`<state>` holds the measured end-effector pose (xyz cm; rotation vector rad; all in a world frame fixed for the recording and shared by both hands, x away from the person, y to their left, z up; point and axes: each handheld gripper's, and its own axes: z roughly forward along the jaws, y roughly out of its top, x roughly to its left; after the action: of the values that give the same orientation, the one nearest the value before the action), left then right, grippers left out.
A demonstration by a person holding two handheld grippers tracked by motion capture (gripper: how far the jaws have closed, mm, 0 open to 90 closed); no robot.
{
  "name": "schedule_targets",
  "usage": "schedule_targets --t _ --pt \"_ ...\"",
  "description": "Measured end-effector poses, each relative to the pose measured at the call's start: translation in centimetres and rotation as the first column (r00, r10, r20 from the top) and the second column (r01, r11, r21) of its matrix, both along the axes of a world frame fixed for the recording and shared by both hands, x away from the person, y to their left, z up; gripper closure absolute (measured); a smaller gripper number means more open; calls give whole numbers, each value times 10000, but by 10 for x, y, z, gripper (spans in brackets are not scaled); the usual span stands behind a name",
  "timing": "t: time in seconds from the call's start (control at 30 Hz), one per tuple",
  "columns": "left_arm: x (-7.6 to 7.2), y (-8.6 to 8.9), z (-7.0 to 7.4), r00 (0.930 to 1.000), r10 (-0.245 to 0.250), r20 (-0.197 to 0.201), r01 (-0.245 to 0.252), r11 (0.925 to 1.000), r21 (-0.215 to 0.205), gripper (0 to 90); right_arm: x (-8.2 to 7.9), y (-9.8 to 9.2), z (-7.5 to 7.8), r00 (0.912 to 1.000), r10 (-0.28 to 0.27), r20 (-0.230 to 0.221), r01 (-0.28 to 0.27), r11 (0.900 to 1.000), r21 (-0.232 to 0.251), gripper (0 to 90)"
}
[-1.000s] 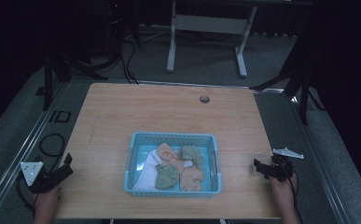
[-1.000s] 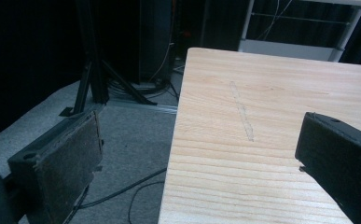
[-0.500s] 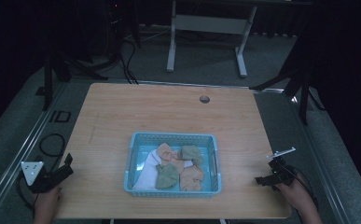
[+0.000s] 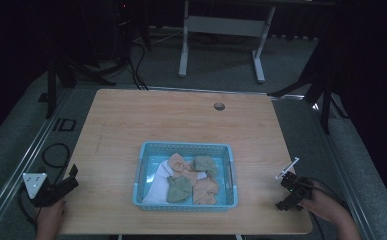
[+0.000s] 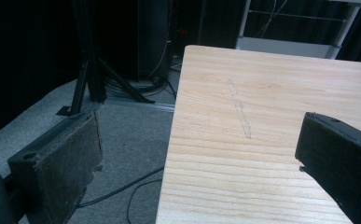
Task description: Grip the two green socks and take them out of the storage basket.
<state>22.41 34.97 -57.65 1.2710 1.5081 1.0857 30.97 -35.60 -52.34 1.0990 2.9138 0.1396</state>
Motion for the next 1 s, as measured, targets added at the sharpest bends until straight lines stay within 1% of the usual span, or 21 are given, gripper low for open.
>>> schedule_targets --t 0.07,0.13,0.17,0.27,0.33,0.4,0.43,0.47,0.5,0.53,0.6,0.63,0.67,0.7,0.73,0.77,0.8,0.83,0.9,0.93,1.0 --pt "0 0 0 10000 -5 3 5 10000 -18 7 0 6 1 9990 394 -202 -395 9992 -74 143" --pt "0 0 0 10000 -19 -2 19 10000 -28 7 2 12 2 9955 783 -528 -795 9966 -212 140" --pt "0 0 0 10000 -29 -4 29 10000 -22 7 2 16 3 9935 969 -592 -989 9946 -319 139" --pt "0 0 0 10000 -27 8 27 10000 -43 7 3 26 5 9840 1596 -791 -1641 9849 -541 140" --pt "0 0 0 10000 -20 12 20 10000 -39 7 3 34 8 9764 1972 -884 -2022 9780 -511 140" --pt "0 0 0 10000 -30 23 30 10000 -52 7 5 41 12 9699 2259 -911 -2312 9715 -525 143" --pt "0 0 0 10000 -30 23 30 10000 -52 7 5 41 12 9699 2259 -911 -2312 9715 -525 143" --pt "0 0 0 10000 -36 10 36 10000 -56 7 6 52 18 9631 2530 -921 -2577 9653 -432 145" --pt "0 0 0 10000 -40 10 40 10000 -48 7 6 52 18 9631 2530 -921 -2577 9653 -432 145" --pt "0 0 0 10000 -40 6 40 10000 -51 7 7 58 21 9606 2652 -832 -2694 9621 -436 146" --pt "0 0 0 10000 -51 -6 51 10000 -51 7 7 61 23 9598 2685 -820 -2725 9613 -410 146" --pt "0 0 0 10000 -55 0 55 10000 -54 7 8 66 26 9561 2812 -819 -2848 9579 -365 146" --pt "0 0 0 10000 -72 -4 72 10000 -65 7 9 74 29 9476 3065 -902 -3105 9500 -338 146" --pt "0 0 0 10000 -72 -4 72 10000 -65 7 9 74 29 9476 3065 -902 -3105 9500 -338 146" --pt "0 0 0 10000 -63 -7 63 10000 -61 7 9 81 33 9406 3265 -928 -3313 9426 -411 146" --pt "0 0 0 10000 -63 -7 63 10000 -61 7 9 81 33 9406 3265 -928 -3313 9426 -411 146" --pt "1 1 0 10000 -78 -55 78 10000 -43 7 11 88 39 9363 3400 -881 -3442 9382 -367 146" --pt "1 1 0 10000 -78 -55 78 10000 -43 7 11 88 39 9363 3400 -881 -3442 9382 -367 146" --pt "1 0 0 9999 -114 -67 114 9999 21 7 13 93 44 9337 3480 -840 -3520 9352 -383 146" --pt "1 -1 0 9999 -140 -90 141 9999 55 7 14 100 50 9286 3623 -803 -3666 9292 -466 145" --pt "1 -1 0 9999 -139 -85 139 9999 61 7 14 103 52 9279 3652 -743 -3693 9279 -504 143"
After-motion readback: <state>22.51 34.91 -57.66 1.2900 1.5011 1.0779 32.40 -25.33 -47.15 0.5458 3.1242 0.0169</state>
